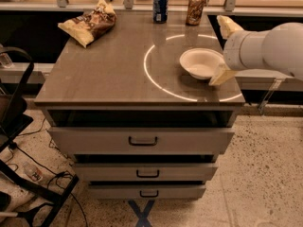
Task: Move paper bowl near brown chip bag
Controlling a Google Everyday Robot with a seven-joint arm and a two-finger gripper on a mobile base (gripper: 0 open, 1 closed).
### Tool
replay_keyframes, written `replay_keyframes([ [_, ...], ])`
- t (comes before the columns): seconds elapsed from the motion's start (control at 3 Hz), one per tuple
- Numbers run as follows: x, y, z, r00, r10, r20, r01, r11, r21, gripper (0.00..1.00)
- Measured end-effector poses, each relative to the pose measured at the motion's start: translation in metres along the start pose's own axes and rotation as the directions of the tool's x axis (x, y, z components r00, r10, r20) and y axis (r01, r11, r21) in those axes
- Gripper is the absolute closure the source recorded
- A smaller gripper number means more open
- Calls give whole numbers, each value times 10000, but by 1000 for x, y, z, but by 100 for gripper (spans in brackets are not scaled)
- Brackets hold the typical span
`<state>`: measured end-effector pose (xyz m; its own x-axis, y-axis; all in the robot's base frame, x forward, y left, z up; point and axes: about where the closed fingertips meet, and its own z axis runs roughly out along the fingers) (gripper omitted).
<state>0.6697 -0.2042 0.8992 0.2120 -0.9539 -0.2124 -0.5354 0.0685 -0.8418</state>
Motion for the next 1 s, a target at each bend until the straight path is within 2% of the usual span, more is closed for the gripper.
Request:
replay_keyframes([
  [0.33,-6,-2,6,9997,-16,249,11,9998,206,20],
  [1.0,-9,-2,7,9996,-34,265,29,9998,175,66],
])
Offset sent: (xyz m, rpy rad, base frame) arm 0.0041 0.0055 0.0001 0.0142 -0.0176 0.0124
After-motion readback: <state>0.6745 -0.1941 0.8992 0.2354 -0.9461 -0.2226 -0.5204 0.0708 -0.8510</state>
